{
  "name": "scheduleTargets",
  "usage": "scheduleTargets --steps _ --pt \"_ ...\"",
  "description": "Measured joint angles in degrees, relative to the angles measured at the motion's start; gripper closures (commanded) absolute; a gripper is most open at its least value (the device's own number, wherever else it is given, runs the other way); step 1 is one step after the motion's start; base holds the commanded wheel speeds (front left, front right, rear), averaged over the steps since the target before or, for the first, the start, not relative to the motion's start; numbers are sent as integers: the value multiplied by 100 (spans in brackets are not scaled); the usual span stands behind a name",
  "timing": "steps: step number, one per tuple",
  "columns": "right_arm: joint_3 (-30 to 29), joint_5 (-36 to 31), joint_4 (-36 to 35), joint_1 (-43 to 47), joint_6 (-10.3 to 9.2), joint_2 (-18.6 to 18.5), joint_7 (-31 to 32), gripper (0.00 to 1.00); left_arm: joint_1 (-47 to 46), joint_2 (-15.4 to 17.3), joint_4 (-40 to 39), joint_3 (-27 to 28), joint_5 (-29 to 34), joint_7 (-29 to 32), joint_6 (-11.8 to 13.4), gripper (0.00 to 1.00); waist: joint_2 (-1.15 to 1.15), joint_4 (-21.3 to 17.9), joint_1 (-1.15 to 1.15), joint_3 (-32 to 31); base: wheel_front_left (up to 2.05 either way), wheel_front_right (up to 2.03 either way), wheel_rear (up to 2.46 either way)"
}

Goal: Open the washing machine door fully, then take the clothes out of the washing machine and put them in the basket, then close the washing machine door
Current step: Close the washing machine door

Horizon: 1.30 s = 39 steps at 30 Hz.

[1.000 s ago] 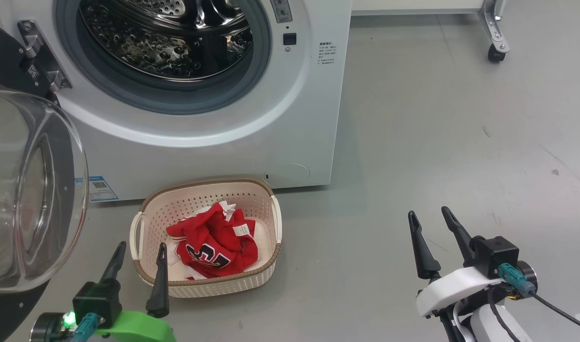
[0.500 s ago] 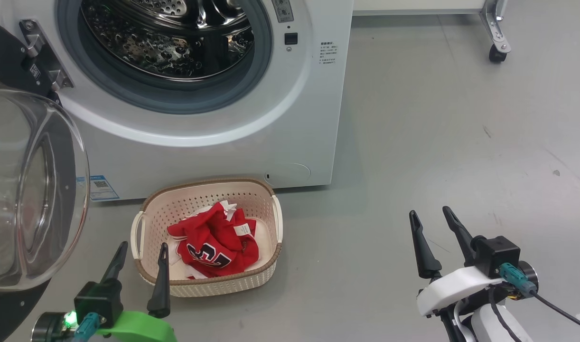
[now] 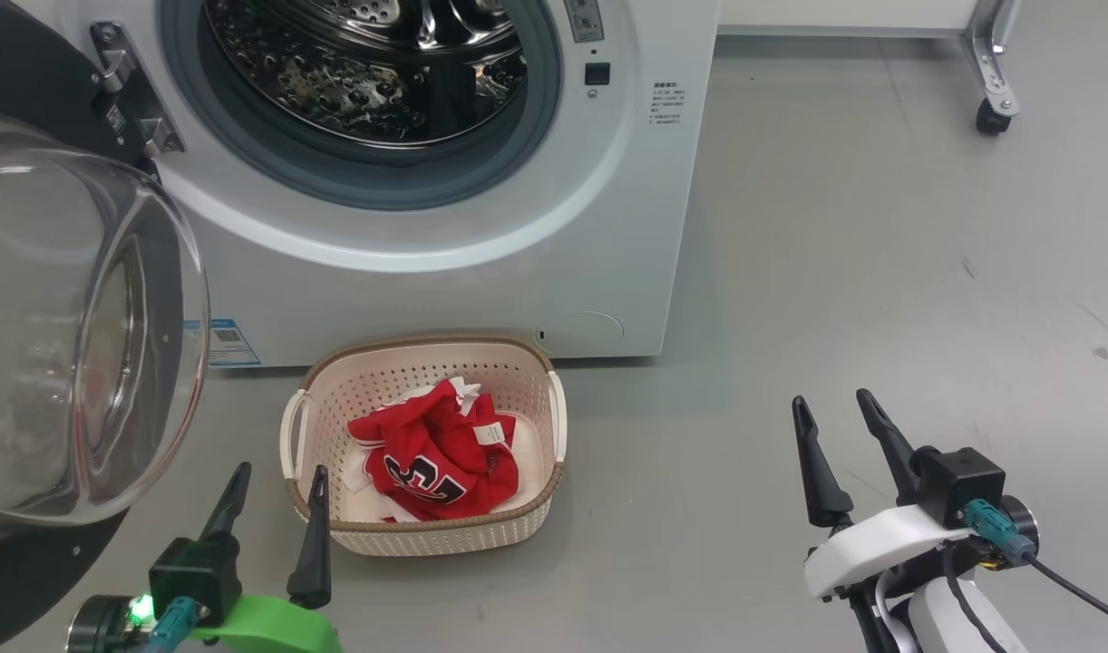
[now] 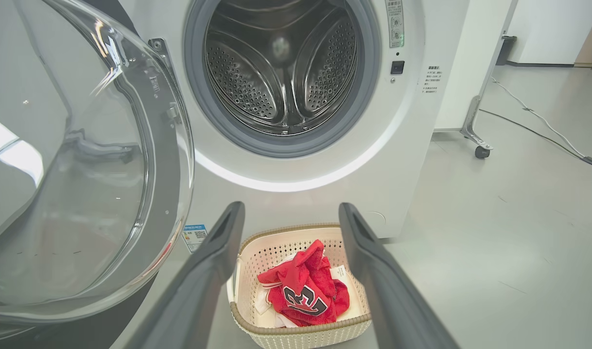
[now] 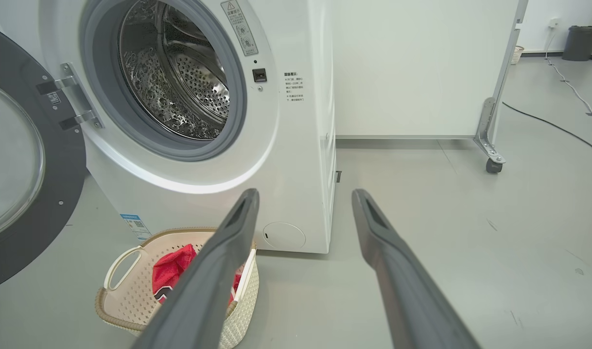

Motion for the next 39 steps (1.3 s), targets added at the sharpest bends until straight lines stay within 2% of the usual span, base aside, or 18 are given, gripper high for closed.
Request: scheduleTargets --steps 11,30,39 --pt "-15 -27 -27 1 48 -7 0 0 -1 -42 0 16 -1 -26 27 0 0 551 0 -29 0 0 0" --pt "116 -52 -2 40 120 -2 0 0 -1 -73 56 80 -1 -87 87 0 0 1817 0 -110 0 0 0" --pt "197 -51 63 68 153 7 0 0 4 -73 82 105 -2 -86 93 0 0 2170 0 -207 0 0 0"
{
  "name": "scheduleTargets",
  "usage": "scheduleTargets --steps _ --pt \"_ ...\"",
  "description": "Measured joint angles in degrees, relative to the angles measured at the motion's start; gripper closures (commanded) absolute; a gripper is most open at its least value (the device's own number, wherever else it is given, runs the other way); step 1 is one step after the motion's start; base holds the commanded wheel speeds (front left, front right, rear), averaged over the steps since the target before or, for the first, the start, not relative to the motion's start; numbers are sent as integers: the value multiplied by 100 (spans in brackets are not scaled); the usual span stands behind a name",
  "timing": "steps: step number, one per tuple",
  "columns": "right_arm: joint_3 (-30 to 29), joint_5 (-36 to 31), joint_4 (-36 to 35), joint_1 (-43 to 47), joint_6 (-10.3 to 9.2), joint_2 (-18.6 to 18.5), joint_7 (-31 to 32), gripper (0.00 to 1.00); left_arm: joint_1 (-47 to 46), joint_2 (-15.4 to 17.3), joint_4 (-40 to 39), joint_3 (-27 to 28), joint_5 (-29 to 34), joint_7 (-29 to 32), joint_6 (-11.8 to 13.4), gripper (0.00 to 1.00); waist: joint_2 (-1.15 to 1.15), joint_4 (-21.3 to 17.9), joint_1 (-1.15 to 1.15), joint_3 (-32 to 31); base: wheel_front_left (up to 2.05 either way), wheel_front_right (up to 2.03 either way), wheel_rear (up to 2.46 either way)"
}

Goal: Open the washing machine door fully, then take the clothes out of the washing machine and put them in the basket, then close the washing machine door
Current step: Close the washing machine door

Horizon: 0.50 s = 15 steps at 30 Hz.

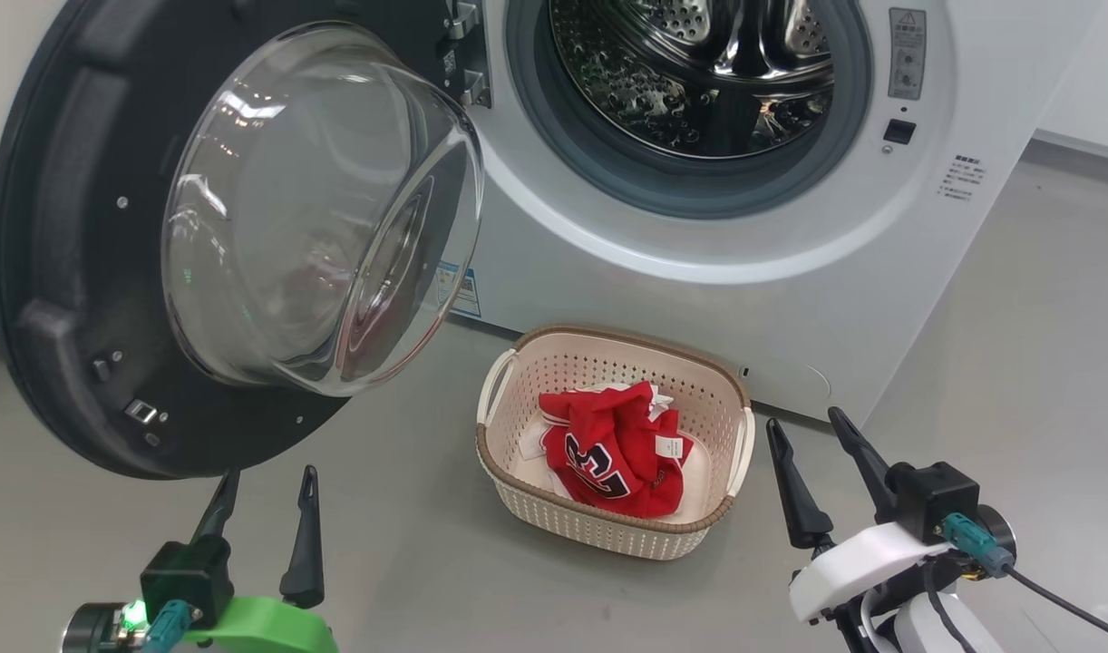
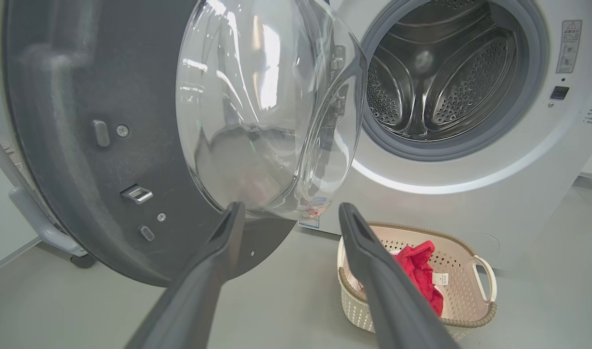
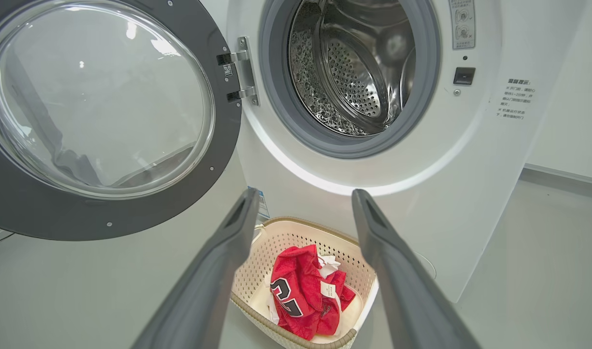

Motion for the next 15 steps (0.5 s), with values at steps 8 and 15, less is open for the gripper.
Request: scheduleTargets --steps 8,15 --pt "94 0 53 35 18 11 0 0 91 4 -3 37 0 1 0 0 0 78 0 -71 0 0 0" --pt "113 0 66 35 18 12 0 0 118 10 -7 37 -1 10 0 0 0 91 0 -87 0 0 0"
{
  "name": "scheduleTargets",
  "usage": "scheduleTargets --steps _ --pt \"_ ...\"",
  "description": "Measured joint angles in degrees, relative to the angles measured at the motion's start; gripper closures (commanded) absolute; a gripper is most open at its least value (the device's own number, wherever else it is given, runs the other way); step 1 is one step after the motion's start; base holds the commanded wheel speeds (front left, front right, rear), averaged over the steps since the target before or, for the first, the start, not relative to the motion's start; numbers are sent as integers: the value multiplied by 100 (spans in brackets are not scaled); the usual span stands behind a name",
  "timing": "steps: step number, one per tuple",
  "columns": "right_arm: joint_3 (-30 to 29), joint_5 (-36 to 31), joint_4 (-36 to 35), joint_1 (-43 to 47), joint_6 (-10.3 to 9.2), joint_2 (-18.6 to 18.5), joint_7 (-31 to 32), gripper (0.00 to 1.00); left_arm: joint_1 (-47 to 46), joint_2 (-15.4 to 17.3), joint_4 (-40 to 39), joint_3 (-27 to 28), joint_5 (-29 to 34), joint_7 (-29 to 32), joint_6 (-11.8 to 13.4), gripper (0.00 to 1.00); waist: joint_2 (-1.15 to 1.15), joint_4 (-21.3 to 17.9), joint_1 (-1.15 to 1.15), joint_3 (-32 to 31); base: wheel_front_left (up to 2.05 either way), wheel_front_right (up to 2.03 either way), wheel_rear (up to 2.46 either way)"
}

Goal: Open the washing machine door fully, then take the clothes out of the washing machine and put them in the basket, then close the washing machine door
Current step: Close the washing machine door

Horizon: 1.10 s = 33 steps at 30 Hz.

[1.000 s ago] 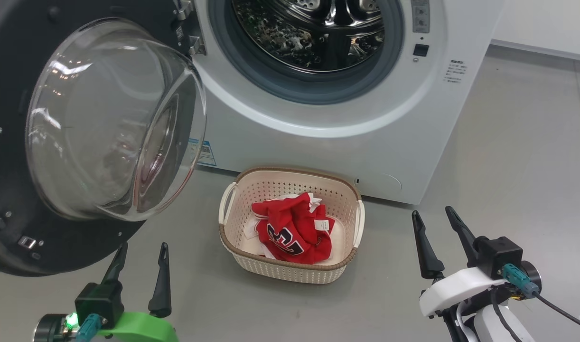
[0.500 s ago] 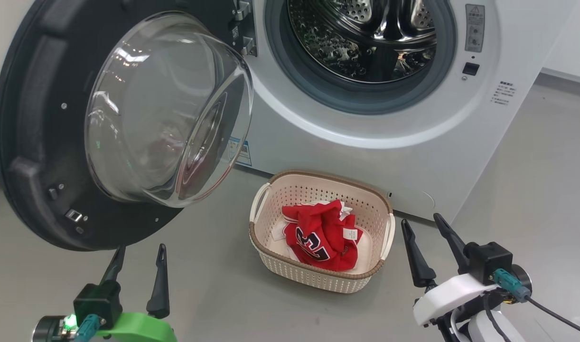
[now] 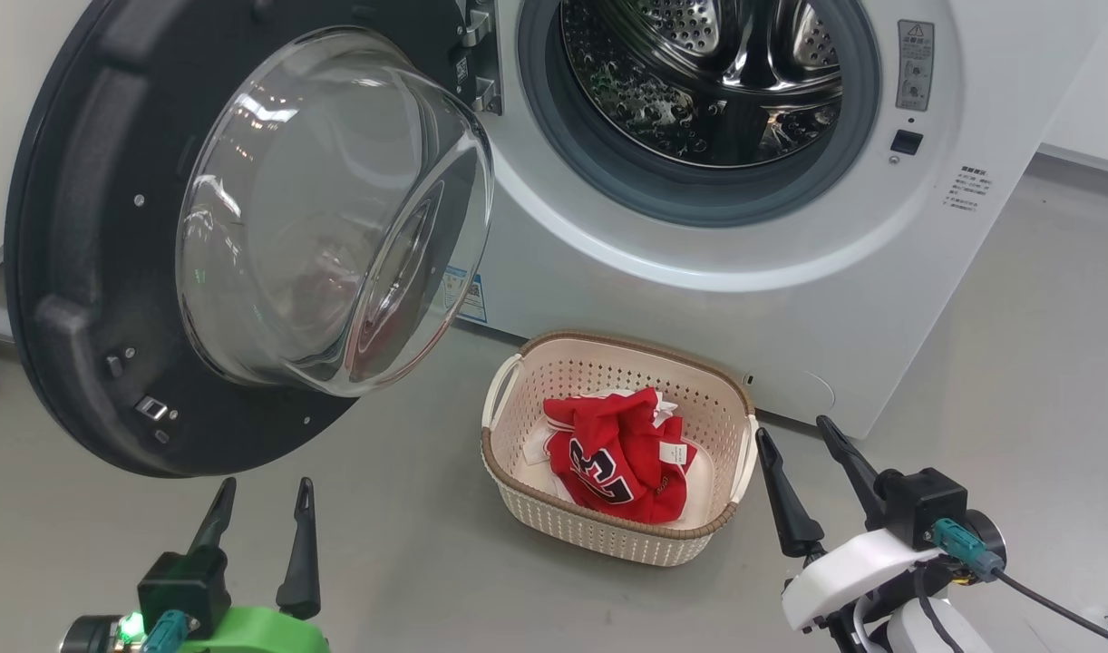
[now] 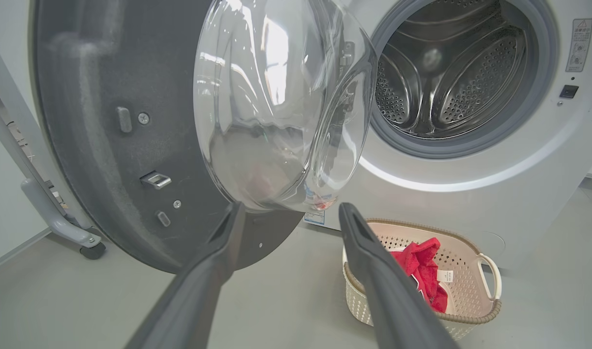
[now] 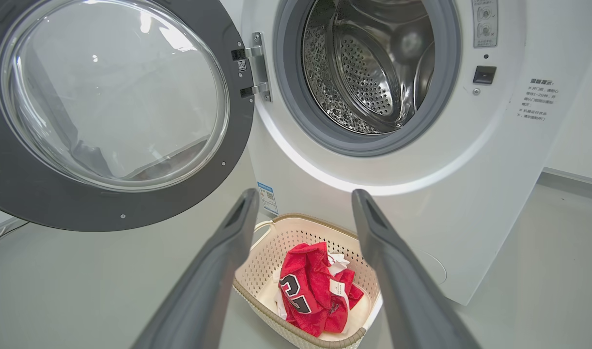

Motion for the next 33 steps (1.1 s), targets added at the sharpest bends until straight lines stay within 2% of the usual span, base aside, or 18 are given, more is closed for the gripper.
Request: scheduleTargets --steps 3,4,5,6,7,11,16,22,27,28,33 --pt "2 1 1 1 0 1 0 0 1 7 -2 -1 0 1 0 0 0 6 0 1 0 0 0" --pt "3 1 1 1 0 1 0 0 1 8 -3 -3 -2 10 0 10 0 9 0 2 0 0 0" --pt "5 1 1 1 0 1 0 0 1 8 -3 -4 -9 26 0 40 0 11 0 3 0 0 0" --pt "8 1 2 1 0 2 0 0 1 9 -3 -8 -19 27 0 63 0 14 0 4 0 0 0" --pt "14 1 2 1 0 4 0 0 2 9 -3 -14 -71 59 -1 100 0 19 0 8 0 0 0" --pt "16 2 2 0 0 7 0 0 3 7 -34 -11 -145 58 -35 100 0 28 0 14 0 0 0" --pt "16 2 2 0 0 10 0 0 5 -100 -100 71 -920 81 -266 100 0 41 0 21 0 0 0" --pt "14 2 -2 -1 -1 19 0 0 5 -214 -280 343 -2590 252 -637 100 0 55 0 48 0 0 0" --pt "3 2 -20 -9 -10 23 0 0 -3 -229 -549 692 -4419 412 -995 100 0 69 0 97 0 0 0" --pt "3 2 -20 -9 -10 23 0 0 -3 -229 -549 692 -4419 412 -995 100 0 69 0 97 0 0 0" --pt "-7 2 -40 -16 -18 24 0 0 -30 -229 -864 748 -5802 332 -1056 100 0 87 0 123 0 0 0"
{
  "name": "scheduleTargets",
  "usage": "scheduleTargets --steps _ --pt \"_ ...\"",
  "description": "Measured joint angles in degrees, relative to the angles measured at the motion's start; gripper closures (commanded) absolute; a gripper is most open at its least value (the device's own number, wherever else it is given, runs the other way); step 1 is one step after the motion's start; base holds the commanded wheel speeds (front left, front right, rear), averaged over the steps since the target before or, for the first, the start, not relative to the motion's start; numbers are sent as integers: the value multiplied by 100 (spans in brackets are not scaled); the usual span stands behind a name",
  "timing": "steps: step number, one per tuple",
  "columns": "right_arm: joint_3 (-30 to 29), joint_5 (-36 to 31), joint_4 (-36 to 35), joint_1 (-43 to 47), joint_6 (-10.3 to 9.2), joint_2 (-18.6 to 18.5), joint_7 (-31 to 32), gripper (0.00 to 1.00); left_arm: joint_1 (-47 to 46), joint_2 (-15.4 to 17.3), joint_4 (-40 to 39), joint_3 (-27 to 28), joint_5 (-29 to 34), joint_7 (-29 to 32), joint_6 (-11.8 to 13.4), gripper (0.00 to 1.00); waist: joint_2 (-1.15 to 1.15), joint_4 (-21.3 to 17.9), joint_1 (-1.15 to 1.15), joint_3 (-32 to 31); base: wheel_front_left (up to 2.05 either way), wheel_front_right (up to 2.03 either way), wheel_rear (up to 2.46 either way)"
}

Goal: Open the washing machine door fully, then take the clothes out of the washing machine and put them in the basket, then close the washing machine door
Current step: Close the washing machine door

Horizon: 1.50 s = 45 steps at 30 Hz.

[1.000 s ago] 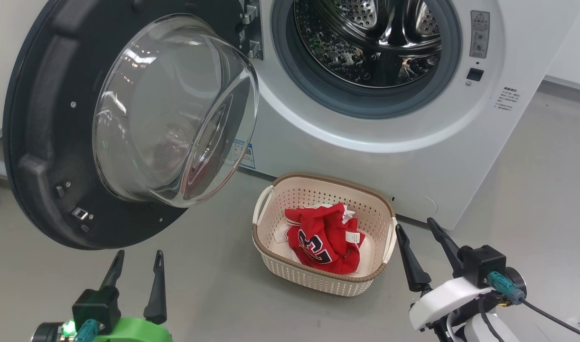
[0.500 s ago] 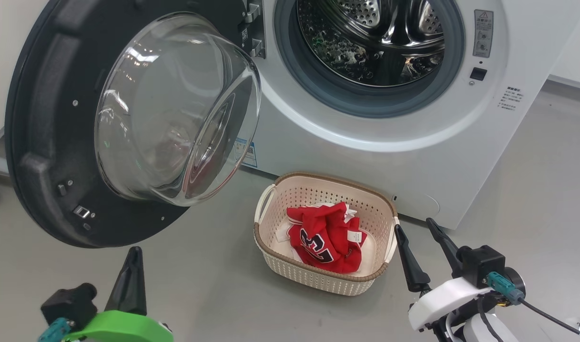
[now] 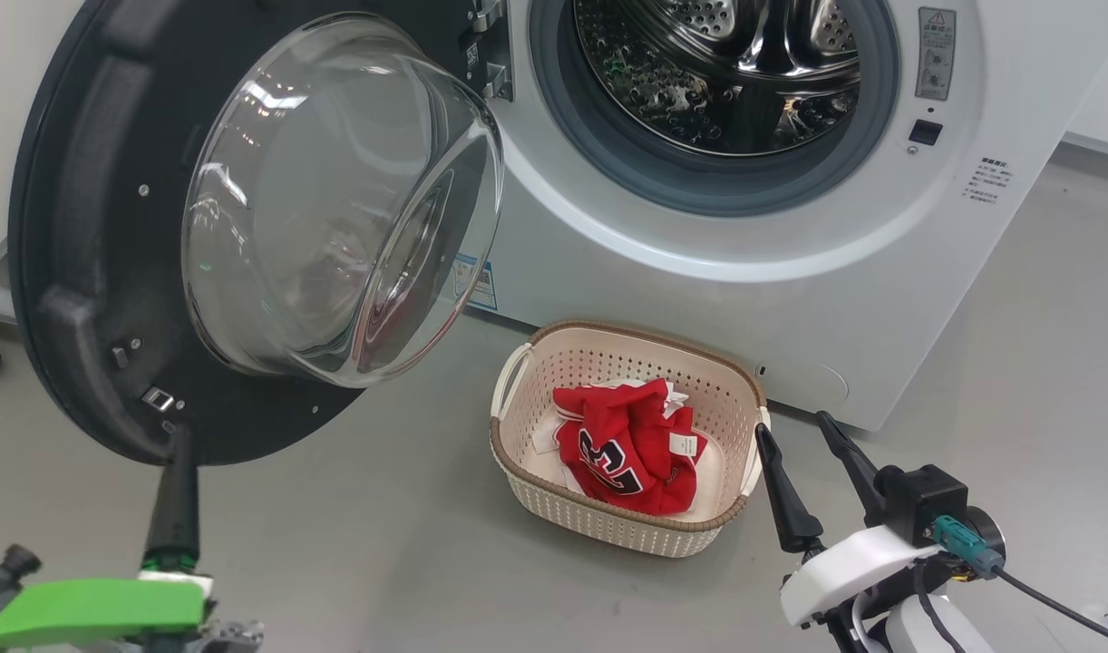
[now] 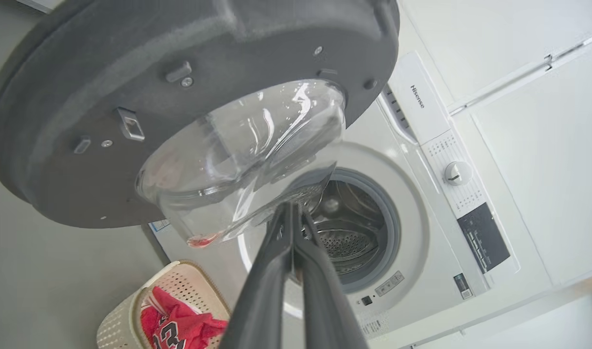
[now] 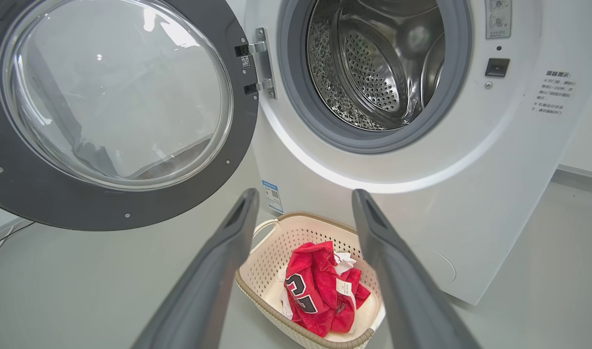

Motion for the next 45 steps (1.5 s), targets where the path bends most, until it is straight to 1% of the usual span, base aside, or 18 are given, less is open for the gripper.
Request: scheduleTargets --steps 3,6,9,11,14,17,21,23,26,29,36,45 --pt "-7 0 -8 -3 0 1 0 0 -155 -4 -180 276 -831 -7 -34 100 0 12 0 14 0 0 0" --pt "-26 0 -11 -5 -1 1 0 0 -381 -12 -358 780 -1559 141 -62 100 0 29 0 28 0 0 0" --pt "-36 0 -15 -8 -1 2 0 0 -522 -13 -421 1223 -1727 234 -60 100 0 51 0 37 0 0 0" --pt "-37 0 -16 -9 -1 2 0 0 -603 54 -427 1440 -1878 316 -60 100 0 64 0 41 0 0 0" --pt "-45 0 -24 -13 -1 2 0 0 -795 342 -336 1794 -2085 455 9 100 0 84 0 45 0 0 0" --pt "-43 -1 -30 -39 -1 3 0 0 -1024 656 -124 2106 -2334 560 177 100 0 101 0 50 0 0 0" --pt "-34 -1 -32 -53 -1 3 1 0 -1285 1017 303 2346 -2501 792 455 100 0 114 0 61 0 0 0" --pt "-25 -1 -32 -54 -1 3 0 0 -1446 1123 516 2421 -2695 883 588 100 0 116 0 68 0 0 0" --pt "0 -2 -26 -57 0 2 1 0 -1695 1308 843 2499 -2780 1024 791 100 0 112 0 75 0 0 0" --pt "18 -3 -21 -60 0 3 1 0 -1900 1445 1143 2529 -2942 1131 932 100 0 97 0 81 0 0 0" --pt "116 -46 1 -138 49 3 1 0 -2188 1684 1734 2625 -3049 1316 1033 100 0 4 0 119 0 0 0" --pt "162 -46 49 -185 60 3 2 0 -2307 1918 2195 2064 -3031 1850 1096 100 0 -156 0 157 0 0 0"
